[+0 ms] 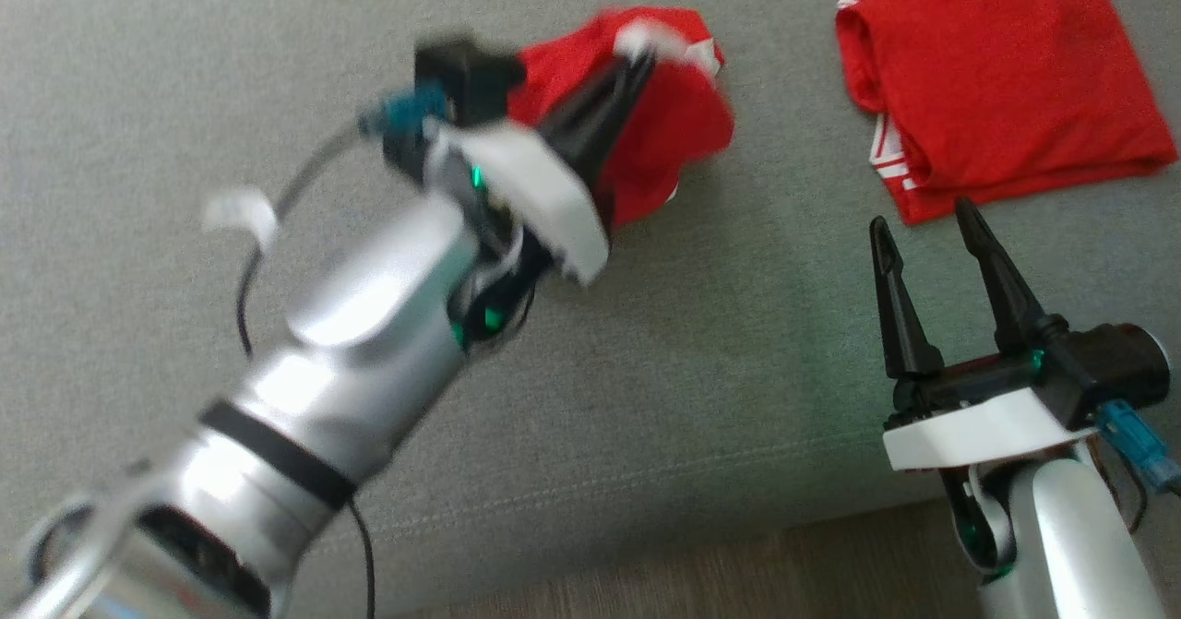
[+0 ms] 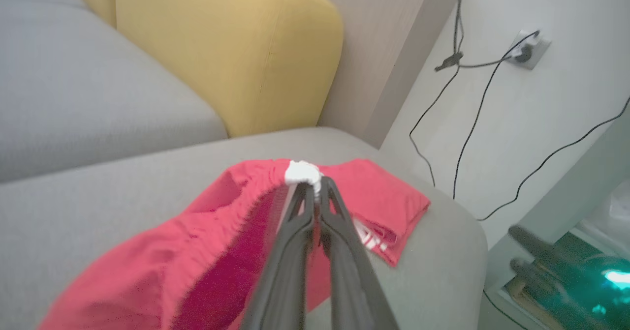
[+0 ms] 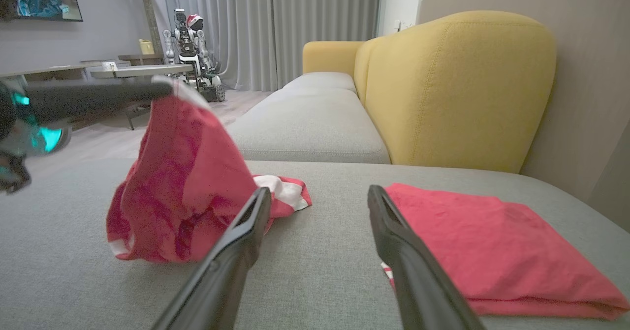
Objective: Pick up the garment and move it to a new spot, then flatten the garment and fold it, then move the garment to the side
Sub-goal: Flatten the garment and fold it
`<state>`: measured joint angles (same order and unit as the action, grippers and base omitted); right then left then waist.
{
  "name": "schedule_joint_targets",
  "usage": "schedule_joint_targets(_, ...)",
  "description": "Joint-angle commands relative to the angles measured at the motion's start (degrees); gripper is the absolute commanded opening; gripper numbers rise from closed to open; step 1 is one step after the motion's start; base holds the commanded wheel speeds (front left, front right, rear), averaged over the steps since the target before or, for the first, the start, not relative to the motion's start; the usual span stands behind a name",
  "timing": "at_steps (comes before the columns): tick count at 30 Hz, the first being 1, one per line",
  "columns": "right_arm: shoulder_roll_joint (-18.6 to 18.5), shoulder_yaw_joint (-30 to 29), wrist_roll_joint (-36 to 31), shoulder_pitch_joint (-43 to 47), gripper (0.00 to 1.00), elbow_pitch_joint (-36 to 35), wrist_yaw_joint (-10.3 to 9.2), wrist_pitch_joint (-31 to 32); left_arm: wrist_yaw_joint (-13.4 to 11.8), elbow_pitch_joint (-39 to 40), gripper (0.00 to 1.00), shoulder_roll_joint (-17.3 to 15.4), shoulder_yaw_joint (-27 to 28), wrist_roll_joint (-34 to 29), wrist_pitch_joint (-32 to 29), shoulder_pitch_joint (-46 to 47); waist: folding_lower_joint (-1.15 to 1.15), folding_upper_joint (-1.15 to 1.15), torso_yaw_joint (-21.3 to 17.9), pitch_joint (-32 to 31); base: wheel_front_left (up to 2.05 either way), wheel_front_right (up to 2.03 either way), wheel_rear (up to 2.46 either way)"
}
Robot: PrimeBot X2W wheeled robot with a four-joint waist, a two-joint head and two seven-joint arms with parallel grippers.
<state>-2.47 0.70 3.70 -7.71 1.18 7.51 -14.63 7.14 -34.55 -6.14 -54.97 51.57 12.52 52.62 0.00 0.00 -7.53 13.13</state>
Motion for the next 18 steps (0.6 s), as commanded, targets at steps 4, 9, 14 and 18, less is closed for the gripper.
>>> schedule_joint_targets(4,-0.41,1.27,0.75,-0.21,1.00,-1.34,-0.02,-0.37,0.35,6.30,0.00,-3.48,0.15,3.12,-1.54,9.28,0.00,0.00,-0.13,-2.03,0.00,0.00,0.00)
schedule_joint_targets(9,-0.41,0.32,0.67,0.30,1.00,-1.43,-0.02,-0.37,0.35,12.40,0.00,-6.95,-0.61,6.07,-1.33,12.99,0.00,0.00,1.70,-3.14,0.00,0.00,0.00)
schedule_joint_targets(14,-0.41,-0.75,0.24,0.94,1.00,-1.74,-0.02,-0.37,0.34,16.24,0.00,-13.53,-1.86,7.94,-0.97,7.08,0.00,0.00,4.24,-3.84,0.00,0.00,0.00)
schedule_joint_targets(18,-0.41,-0.92,-0.56,1.25,1.00,-1.97,-0.02,-0.37,-1.42,18.18,0.00,-19.78,-3.08,7.91,0.30,-2.60,0.00,0.00,6.26,-2.47,0.00,0.00,0.00)
